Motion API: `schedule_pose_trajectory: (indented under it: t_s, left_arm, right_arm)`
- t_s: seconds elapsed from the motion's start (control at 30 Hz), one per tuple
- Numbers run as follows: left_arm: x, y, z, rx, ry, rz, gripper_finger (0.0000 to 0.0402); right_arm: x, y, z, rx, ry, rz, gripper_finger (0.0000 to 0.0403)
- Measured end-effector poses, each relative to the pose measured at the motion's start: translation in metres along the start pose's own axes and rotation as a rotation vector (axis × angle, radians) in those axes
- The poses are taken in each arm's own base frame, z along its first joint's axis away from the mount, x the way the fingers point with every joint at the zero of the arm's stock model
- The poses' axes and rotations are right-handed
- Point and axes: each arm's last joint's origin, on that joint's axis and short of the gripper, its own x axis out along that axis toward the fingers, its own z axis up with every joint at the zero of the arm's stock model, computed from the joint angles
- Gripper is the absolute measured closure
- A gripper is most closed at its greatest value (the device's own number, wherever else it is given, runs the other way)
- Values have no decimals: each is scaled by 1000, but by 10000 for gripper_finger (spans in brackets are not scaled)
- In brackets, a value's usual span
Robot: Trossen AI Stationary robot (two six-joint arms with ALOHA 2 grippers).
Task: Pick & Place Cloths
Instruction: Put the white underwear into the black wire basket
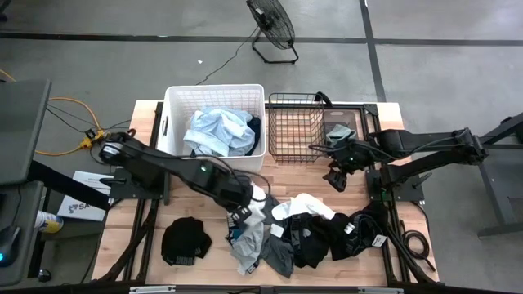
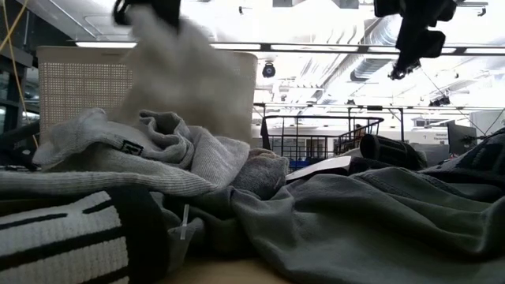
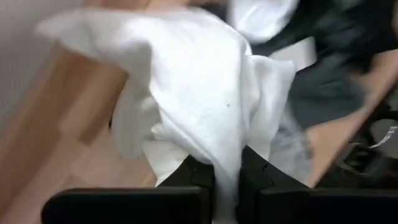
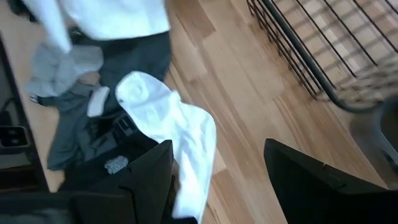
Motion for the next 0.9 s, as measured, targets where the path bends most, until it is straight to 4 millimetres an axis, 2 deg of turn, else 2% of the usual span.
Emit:
schedule_pose_trajectory:
  t_s: [0.17,0.37,0.5,0.67,0.9]
  left_arm:
    - [-47,-17,18,195,-192,-111,382]
    - [-79,-28,31,376,-375,-162,382]
    - [-90,-26,39,414,-456,-115,382]
    - [-90,-16,54,401,-489,-77,382]
    - [-90,-6,70,479,-527,-39,382]
  right_arm:
    - [0,6,7,-60,-66,76,158]
    - [-4,17,20,-162,-188,219,158]
    - [-8,25,28,-208,-281,311,158]
    - [-14,32,38,-259,-400,398,158]
    - [-21,36,48,-334,-580,356,158]
